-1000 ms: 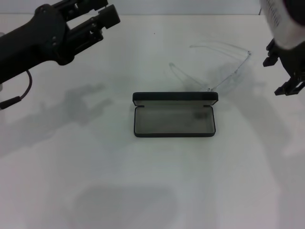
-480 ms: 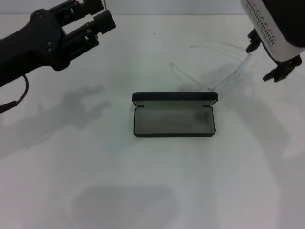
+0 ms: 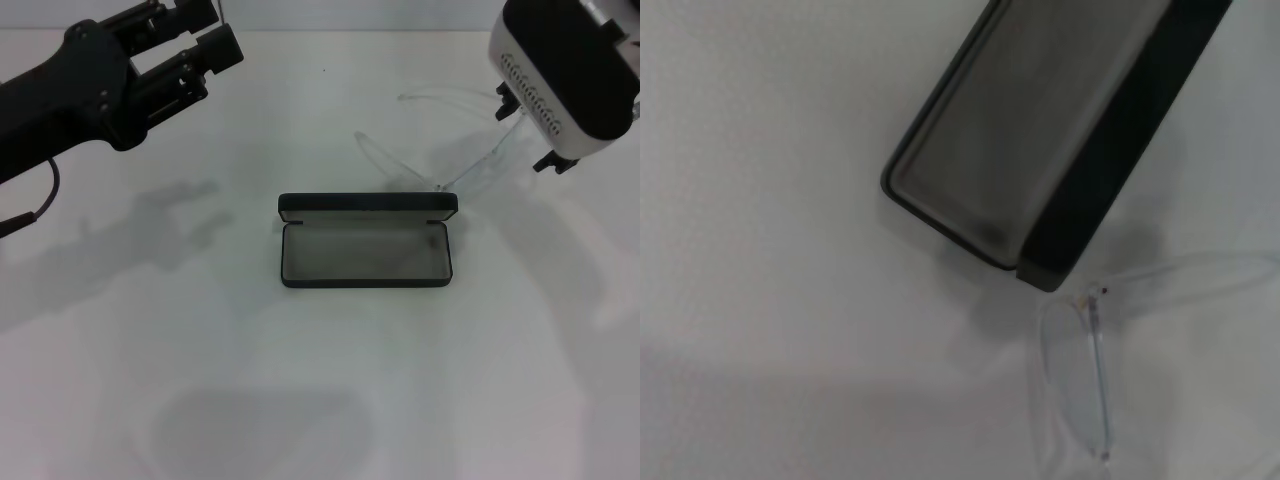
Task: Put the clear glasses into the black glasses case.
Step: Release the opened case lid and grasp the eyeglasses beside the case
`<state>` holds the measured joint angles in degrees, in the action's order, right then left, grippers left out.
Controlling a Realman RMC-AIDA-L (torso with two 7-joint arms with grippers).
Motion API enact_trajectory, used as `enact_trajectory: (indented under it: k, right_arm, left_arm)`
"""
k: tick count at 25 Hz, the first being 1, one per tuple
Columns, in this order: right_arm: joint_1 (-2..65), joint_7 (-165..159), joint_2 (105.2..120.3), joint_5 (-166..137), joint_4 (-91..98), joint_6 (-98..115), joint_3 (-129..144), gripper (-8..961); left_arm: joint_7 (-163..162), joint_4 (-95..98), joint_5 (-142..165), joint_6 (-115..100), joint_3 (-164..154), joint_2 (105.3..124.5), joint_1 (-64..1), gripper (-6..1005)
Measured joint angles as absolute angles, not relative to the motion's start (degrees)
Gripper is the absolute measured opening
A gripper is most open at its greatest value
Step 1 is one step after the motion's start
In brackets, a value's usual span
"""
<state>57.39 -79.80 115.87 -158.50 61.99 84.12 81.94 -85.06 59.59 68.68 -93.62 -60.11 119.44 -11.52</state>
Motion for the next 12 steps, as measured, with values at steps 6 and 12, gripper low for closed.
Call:
enact_trajectory:
  k: [6,12]
  right_arm:
    - [60.5,-77.6,115.92,-157.2,53.4,78.9,81.9,705]
    - [61.9,-77.0,116.0,-156.4,49.1,76.1,82.2,704]
  left_arm:
    - [-85.1,59.0,68.8,-93.6,-60.1,119.4,-11.8,507]
    - [-84.3,58.4,68.9,-93.7,-60.1,119.35,-11.8,506]
